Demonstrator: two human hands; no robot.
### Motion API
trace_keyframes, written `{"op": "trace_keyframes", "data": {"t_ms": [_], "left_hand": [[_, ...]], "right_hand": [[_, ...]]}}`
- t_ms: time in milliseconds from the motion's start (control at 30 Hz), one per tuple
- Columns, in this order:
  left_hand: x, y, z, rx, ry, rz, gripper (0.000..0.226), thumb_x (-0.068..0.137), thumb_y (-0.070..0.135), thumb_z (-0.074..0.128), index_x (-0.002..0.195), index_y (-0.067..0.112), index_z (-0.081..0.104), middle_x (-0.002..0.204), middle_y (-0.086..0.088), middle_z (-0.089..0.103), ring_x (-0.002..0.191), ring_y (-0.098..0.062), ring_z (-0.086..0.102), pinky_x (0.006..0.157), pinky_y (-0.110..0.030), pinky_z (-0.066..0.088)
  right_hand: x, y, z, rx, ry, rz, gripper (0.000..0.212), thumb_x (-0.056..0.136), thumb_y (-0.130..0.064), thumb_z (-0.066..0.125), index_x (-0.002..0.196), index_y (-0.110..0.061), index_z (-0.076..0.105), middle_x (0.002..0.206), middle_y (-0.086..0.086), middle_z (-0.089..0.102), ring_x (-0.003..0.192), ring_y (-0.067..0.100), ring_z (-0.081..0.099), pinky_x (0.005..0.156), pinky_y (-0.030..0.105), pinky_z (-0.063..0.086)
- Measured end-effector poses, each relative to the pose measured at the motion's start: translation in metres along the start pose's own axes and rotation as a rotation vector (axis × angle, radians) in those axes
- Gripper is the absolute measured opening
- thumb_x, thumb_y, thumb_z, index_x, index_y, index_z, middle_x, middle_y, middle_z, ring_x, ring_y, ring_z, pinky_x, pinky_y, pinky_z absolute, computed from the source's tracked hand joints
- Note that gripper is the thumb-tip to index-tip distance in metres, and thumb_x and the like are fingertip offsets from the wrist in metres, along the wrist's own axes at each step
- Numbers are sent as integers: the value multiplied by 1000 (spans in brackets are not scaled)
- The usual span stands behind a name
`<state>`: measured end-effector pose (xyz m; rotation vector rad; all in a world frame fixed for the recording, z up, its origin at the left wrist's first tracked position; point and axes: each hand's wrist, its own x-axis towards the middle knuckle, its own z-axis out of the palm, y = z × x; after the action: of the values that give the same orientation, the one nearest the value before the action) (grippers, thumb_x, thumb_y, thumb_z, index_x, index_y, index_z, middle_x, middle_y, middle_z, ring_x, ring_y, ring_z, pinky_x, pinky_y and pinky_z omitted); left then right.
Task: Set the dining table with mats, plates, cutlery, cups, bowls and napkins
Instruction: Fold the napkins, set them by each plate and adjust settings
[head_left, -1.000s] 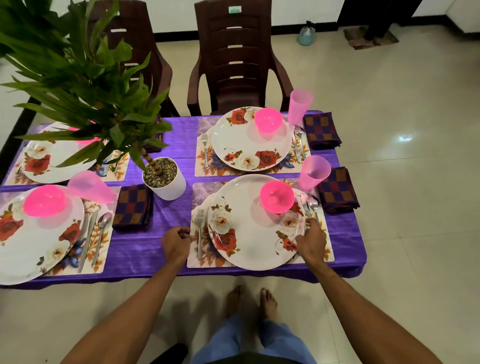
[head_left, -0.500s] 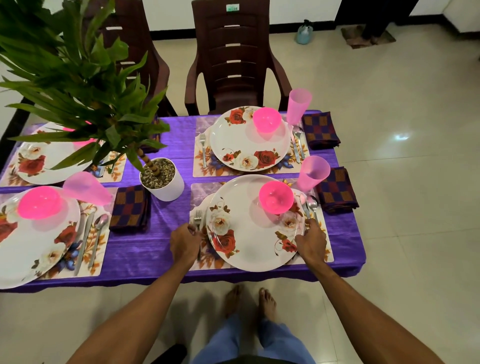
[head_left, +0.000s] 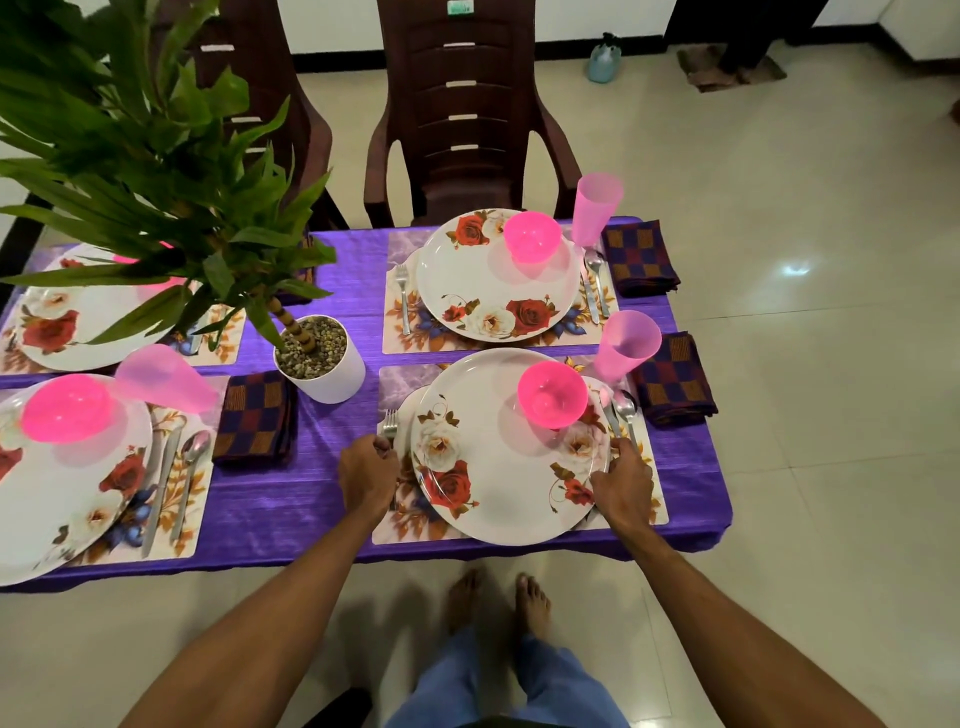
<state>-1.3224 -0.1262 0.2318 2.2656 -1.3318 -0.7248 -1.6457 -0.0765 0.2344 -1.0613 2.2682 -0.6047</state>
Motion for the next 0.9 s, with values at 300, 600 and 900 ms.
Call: {"op": "trace_keyframes", "data": {"t_ms": [300,600,900], "left_hand": [[-1,-2,-2,5,-5,10,10,87,9,71,95,3,73,92,-14,73,87,-31,66,68,-35,51],[1,-2,-4,2,-15,3,10,88,8,69,96,4,74,93,-13,73,84,-30,68,65,-35,54],[-3,1,-7,-14,-10,3,12,90,10,70,99,3,73,94,-14,73,86,-30,69,65,-33,52]], "right_hand": [[-2,-6,3,-3,-17,-17,51,84,3,70,132,-7,55,123,14,65,116,34,62,95,53,54],[-2,-6,5,8,-44,-36,45,84,1,71,125,-9,55,119,13,66,115,33,62,93,51,56],[-4,-4,5,14,-58,-55,45,83,1,71,122,-11,54,115,11,65,111,32,63,90,53,57]]}}
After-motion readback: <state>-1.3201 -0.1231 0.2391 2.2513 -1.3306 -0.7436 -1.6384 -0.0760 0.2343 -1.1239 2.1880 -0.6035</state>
